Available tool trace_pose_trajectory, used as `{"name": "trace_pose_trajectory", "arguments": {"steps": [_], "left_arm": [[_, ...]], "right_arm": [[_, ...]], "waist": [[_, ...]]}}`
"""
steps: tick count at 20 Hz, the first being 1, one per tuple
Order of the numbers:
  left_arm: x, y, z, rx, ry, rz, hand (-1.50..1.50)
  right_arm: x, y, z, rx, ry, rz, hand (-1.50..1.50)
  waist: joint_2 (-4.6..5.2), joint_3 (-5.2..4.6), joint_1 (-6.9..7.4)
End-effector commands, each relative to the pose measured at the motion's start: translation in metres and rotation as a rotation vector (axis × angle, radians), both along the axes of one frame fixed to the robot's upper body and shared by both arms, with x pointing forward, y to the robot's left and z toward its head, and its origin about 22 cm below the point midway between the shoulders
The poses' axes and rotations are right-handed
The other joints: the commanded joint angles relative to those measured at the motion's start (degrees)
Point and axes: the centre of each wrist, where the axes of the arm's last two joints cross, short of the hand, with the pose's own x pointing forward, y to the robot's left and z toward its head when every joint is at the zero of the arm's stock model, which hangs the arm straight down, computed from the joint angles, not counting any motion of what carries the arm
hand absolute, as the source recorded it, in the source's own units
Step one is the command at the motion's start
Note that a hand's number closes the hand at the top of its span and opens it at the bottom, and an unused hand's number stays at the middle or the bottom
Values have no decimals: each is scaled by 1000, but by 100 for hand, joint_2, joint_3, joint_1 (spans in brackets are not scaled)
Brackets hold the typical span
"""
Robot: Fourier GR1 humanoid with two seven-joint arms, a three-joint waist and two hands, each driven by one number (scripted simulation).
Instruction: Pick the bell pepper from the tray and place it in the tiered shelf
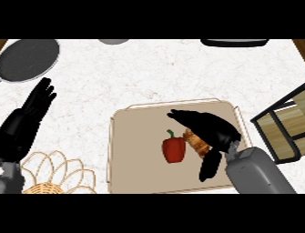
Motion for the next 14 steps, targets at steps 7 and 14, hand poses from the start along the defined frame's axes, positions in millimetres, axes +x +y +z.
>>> {"name": "trace_pose_trajectory", "arguments": {"steps": [7, 14], "left_arm": [[4, -25, -2, 3, -9, -2, 0], [3, -3, 5, 0, 7, 5, 0]], "right_arm": [[4, 13, -35, -45, 38, 29, -150], [8, 9, -63, -38, 97, 38, -150]], "waist": [[5, 1, 6], [7, 1, 11]]}}
